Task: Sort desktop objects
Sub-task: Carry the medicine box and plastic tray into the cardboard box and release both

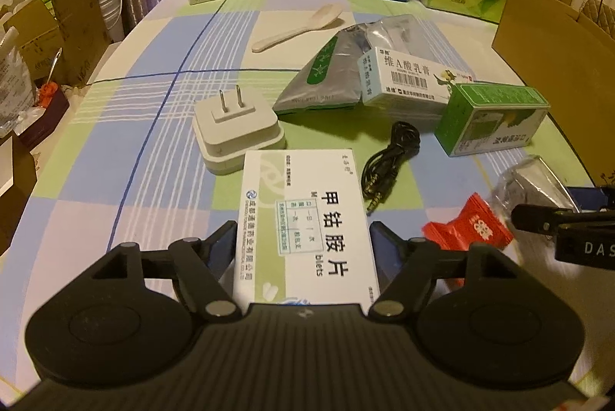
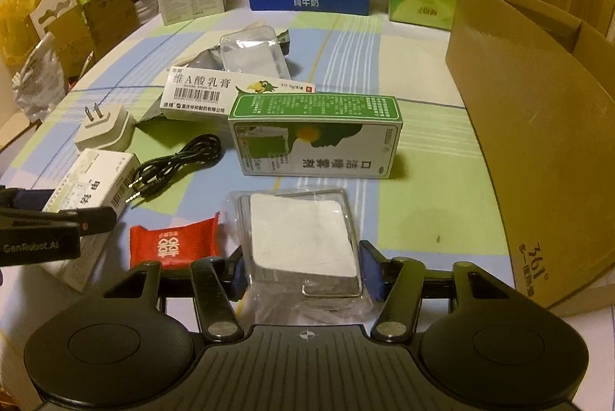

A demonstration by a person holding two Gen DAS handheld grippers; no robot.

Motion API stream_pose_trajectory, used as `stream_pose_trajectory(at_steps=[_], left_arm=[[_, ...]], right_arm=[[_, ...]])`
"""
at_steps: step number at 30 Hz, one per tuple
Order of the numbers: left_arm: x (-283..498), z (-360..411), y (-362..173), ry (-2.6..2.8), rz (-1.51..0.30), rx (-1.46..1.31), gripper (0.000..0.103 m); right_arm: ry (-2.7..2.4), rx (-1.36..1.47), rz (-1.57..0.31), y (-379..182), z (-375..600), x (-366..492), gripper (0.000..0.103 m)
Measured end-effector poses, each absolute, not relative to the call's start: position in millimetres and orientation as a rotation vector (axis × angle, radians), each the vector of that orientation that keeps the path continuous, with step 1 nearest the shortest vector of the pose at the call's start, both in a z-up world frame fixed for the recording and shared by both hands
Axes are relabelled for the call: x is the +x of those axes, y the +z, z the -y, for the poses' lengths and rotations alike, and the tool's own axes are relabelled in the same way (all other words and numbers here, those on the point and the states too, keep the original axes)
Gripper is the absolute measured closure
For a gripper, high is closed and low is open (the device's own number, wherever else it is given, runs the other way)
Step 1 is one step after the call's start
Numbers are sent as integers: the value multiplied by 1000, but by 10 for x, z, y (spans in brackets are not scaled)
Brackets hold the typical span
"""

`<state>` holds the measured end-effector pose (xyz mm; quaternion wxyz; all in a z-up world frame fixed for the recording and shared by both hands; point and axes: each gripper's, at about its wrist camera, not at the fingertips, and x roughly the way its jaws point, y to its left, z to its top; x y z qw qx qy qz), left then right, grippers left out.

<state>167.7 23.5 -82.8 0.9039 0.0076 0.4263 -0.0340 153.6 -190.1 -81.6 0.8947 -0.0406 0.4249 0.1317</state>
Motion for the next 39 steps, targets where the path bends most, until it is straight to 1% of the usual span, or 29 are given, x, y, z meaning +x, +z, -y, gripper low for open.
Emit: stream_pose_trajectory(at_steps=[4,15,18,23,32,39], left_arm=[[1701,-234,-870,-58,-891,11,34],[1563,-230,-746,-52,-868,1,36],[1481,-217,-646,-59,-848,-2,36],[1406,-74,-363,-94,-803,6,36],[1320,680,273,-258,-711,43,36],[1443,1614,674,-438,-660,71,36]], right_arm=[[272,-84,-866,-797,1888,1518,53],[255,-82,-794,-618,1923,1404,54],[269,-93,-748,-476,1922,1327,54],[243,-81,-654,-55,2119,1205,54],[109,-58,-563,714,3048,1168,54],[6,-35,-582,866,3815,1181,54]])
